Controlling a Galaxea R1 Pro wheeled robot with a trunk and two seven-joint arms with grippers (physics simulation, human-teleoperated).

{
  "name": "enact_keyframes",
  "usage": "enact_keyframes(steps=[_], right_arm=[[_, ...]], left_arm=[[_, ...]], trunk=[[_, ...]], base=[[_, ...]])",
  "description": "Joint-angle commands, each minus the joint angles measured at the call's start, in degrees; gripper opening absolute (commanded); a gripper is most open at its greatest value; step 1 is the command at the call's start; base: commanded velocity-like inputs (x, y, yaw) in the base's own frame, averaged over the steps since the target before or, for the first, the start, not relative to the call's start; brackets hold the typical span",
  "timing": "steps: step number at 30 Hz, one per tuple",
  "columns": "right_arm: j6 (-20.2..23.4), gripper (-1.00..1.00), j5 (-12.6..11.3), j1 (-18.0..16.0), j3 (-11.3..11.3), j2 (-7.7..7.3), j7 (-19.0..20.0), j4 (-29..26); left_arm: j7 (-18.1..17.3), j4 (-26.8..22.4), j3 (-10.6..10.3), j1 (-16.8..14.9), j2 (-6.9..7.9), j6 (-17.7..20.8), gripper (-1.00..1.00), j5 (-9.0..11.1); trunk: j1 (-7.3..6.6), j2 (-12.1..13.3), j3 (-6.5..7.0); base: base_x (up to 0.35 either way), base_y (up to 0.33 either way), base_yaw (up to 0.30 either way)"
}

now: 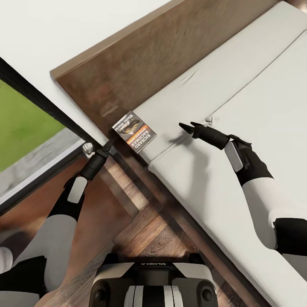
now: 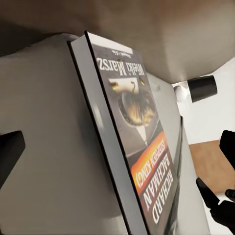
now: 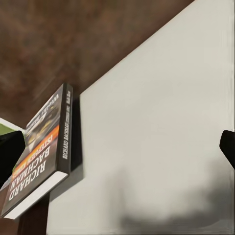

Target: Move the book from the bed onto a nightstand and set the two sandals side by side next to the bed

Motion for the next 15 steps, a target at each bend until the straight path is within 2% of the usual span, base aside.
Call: enact_keyframes(steps=[1,7,15], right_arm=[[0.49,1.0,-0.61,-0.03,0.16,-0.06,-0.03,0.01],[0.5,1.0,-0.62,-0.03,0.16,-0.07,0.03,0.06],[0.49,1.0,-0.62,-0.03,0.16,-0.03,0.05,0.05]], left_arm=[[-0.13,0.01,0.11,-0.02,-0.02,0.56,1.0,0.43],[-0.05,0.01,0.13,-0.02,-0.02,0.6,1.0,0.45],[-0.04,0.01,0.14,-0.02,0.01,0.61,1.0,0.45]], trunk=[[0.0,-0.02,-0.02],[0.0,-0.02,-0.02],[0.0,-0.02,-0.02]], base=[[0.0,0.0,-0.155],[0.0,0.0,-0.193],[0.0,0.0,-0.07]])
